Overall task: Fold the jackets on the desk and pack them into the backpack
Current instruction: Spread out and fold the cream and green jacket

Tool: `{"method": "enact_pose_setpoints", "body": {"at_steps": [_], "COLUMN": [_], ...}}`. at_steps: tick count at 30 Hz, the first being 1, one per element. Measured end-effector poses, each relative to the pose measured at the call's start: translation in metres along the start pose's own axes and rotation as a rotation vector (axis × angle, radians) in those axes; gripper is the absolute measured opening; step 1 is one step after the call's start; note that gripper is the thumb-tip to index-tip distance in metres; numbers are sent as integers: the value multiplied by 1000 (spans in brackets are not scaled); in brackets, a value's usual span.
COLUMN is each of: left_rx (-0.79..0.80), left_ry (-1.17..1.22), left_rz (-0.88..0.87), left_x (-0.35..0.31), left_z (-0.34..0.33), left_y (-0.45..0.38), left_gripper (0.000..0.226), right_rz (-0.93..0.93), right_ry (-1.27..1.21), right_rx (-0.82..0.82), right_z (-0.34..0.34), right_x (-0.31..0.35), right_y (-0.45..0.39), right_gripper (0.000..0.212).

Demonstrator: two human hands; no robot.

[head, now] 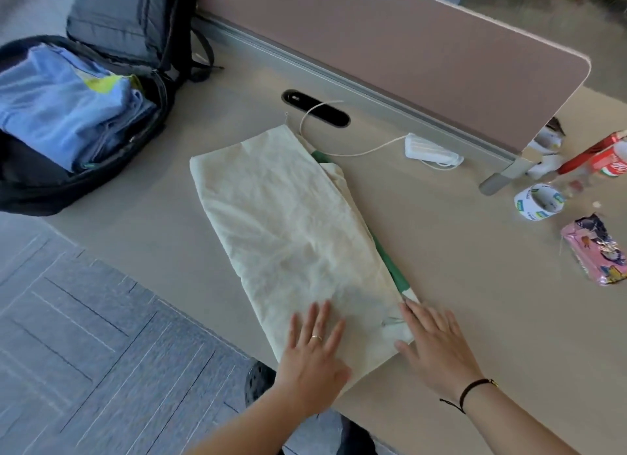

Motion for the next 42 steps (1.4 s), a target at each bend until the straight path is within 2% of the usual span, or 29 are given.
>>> {"method": "enact_pose_setpoints", "body": {"at_steps": [1, 2, 5, 7, 10, 12, 16, 19, 21, 24, 30, 34, 36, 38, 42], "left_rx": [28, -13, 40, 3, 23, 82, 83, 93, 95, 81, -83, -139, -131, -111, 5], "left_ry": [3, 3, 16, 28, 22, 4, -39, -42, -59, -40, 7, 9, -5, -18, 81], "left_rz": [29, 48, 165, 219, 262, 267, 256, 256, 264, 312, 366, 439, 421, 398, 427], "left_x": [-7, -13, -28, -36, -44, -46, -44, -44, -43, -48, -52, -51, -52, -52, -51], "left_z": [-3, -4, -14, -19, -19, -21, -21, -14, -12, -13, -11, -4, 2, 10, 16], "left_y": [4, 7, 17, 23, 31, 37, 43, 42, 40, 37, 43, 53, 57, 61, 66], "left_gripper": [78, 78, 73, 69, 71, 76, 79, 100, 108, 101, 64, 64, 64, 64, 87], "right_rz": [28, 56, 195, 357, 613, 685, 705, 722, 750, 720, 630, 545, 538, 545, 606], "right_ry": [13, 27, 82, 116, 184, 256, 314, 306, 288, 248, 128, 83, 53, 28, -10], "right_rx": [-6, -33, -152, -201, -172, -113, -40, -13, -63, -61, -98, -114, -147, -171, -105], "right_z": [-1, -3, -4, -3, -3, -1, 4, 4, 0, -4, -11, -20, -21, -20, -8], "right_x": [-4, -8, -15, -16, -20, -25, -30, -28, -27, -26, -17, -4, 1, 2, -5], "right_y": [-2, -4, -11, -15, -22, -30, -48, -52, -53, -54, -48, -45, -44, -45, -45], "right_gripper": [85, 85, 69, 63, 71, 81, 89, 94, 95, 94, 91, 99, 106, 104, 99]}}
Point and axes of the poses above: each hand's wrist, its own y-axis away from the middle knuckle, its own z-axis out of the back of the hand, x = y × z, the point moved 1 cm from there along -y, towards the middle knuckle
